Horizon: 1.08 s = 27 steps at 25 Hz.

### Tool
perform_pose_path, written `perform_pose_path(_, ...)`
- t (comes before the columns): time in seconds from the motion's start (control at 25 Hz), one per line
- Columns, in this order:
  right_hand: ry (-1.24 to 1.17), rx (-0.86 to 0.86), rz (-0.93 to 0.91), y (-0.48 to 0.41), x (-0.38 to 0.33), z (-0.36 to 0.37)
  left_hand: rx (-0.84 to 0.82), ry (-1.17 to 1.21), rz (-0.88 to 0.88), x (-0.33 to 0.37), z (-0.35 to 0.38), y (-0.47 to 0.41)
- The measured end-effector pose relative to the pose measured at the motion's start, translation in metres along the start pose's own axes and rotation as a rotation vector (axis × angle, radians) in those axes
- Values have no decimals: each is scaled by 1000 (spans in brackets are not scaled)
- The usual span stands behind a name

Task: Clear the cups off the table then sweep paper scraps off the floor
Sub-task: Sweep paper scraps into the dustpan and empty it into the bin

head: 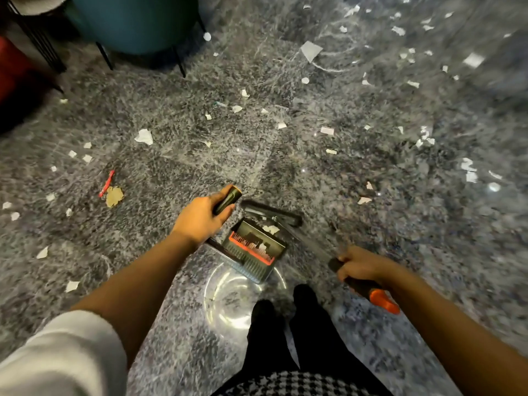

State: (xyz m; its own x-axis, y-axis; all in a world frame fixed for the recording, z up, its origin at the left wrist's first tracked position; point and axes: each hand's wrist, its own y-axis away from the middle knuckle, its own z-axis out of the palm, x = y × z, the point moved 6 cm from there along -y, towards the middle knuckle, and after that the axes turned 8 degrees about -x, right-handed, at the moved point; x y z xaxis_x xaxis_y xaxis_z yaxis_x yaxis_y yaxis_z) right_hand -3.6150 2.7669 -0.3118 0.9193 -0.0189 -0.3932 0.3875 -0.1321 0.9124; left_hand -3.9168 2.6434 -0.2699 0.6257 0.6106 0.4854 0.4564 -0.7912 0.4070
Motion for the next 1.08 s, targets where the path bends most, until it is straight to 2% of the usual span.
perform_pose_path(0.32,-320,-100,-44,63,2,34,2,79,79,5,7,10)
perform_pose_path(0.52,-479,-43,-45,84,18,30,-22,46,81,6,9,15)
perform_pose_path(0.64,-494,15,-43,88,20,27,-67,96,94,5,5,16)
perform_pose_path(0.96,-453,248,-10,57,14,17,-175,-3,140,4,0,9)
perform_pose_path(1.08,-387,255,42,37,18,35,-175,-43,135,4,-1,5)
